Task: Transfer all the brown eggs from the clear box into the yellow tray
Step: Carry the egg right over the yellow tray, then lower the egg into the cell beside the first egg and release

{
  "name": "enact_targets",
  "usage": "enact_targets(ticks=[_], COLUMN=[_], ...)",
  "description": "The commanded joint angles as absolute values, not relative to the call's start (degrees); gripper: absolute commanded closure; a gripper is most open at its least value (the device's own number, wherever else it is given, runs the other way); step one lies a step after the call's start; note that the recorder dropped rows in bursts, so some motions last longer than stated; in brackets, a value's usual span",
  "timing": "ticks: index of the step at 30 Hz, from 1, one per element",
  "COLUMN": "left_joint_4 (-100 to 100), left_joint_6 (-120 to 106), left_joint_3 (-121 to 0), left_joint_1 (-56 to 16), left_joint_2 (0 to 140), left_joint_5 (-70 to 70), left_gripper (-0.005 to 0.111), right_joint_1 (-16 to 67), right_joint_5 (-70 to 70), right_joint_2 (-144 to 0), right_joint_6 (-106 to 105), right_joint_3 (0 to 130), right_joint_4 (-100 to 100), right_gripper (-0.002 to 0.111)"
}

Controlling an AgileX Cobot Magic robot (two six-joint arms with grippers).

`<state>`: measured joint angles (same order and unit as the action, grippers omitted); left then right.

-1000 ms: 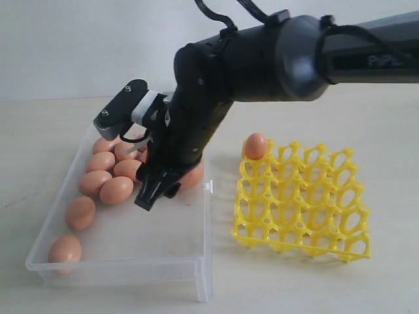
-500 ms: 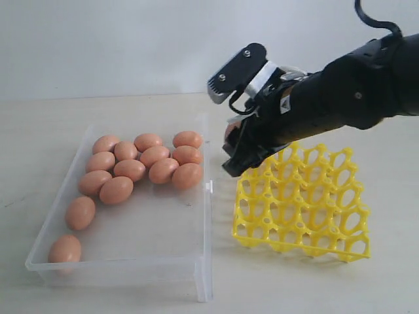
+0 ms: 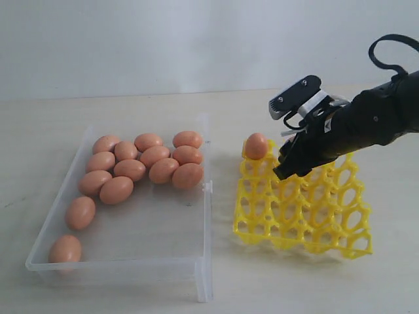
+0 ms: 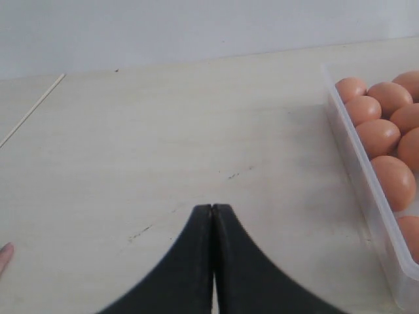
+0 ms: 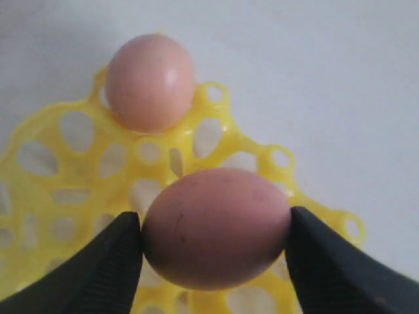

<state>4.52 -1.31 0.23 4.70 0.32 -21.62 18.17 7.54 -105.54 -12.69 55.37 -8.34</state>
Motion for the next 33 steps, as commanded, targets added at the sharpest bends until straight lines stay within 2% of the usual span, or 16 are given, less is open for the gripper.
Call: enact_targets(ticks=[1, 19, 33], left_joint_4=[4.0, 4.0, 4.0], left_joint_6=[-1.2, -1.2, -1.2], left_joint_3=[0.0, 0.0, 0.0], left_joint_1=[4.4, 4.4, 4.4], left_joint_2=[0.0, 0.0, 0.0], left_joint_5=[-21.6, -21.6, -21.6], left_gripper=[0.107, 0.107, 0.107], right_joint_1=[17.8, 17.3, 16.0], right_joint_5=[4.2, 5.8, 3.3], right_joint_2=[-108.0, -102.9, -106.6], right_joint_6=[-12.5, -12.7, -12.9], right_joint_3=[55.5, 59.0, 59.3], right_joint_4=[-9.2, -9.3, -11.2], right_gripper=[0.108, 0.108, 0.108])
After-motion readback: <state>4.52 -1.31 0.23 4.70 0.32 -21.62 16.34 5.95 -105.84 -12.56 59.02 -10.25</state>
